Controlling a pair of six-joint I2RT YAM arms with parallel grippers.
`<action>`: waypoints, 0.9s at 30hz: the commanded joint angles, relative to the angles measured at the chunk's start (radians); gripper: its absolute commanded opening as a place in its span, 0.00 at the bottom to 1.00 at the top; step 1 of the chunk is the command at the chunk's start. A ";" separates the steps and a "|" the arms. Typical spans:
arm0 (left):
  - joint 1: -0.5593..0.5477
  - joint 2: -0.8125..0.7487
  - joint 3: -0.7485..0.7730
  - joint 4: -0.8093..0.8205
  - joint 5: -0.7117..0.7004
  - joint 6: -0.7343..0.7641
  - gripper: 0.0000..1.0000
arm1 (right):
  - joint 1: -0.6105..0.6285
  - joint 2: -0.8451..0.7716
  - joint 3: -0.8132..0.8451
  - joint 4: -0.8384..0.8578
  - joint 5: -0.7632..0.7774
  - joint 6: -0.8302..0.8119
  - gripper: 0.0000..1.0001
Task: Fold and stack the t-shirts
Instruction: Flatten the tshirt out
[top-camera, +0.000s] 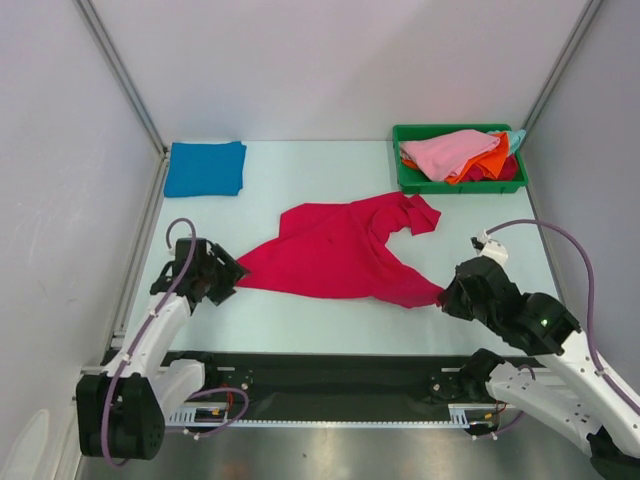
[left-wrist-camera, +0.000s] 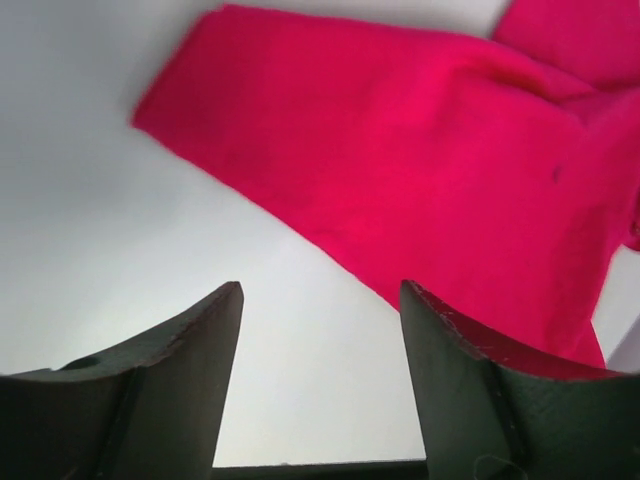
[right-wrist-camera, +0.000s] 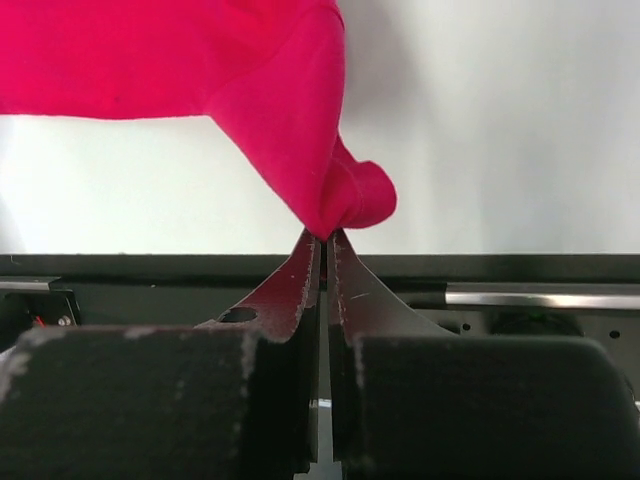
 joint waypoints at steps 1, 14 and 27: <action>0.061 0.017 -0.010 -0.005 -0.075 -0.049 0.68 | -0.023 0.031 -0.001 0.082 -0.038 -0.080 0.00; 0.131 0.217 0.039 0.055 -0.214 0.009 0.57 | -0.114 0.009 -0.059 0.141 -0.209 -0.168 0.00; 0.134 0.387 0.070 0.139 -0.207 0.023 0.49 | -0.183 0.012 -0.085 0.172 -0.259 -0.186 0.00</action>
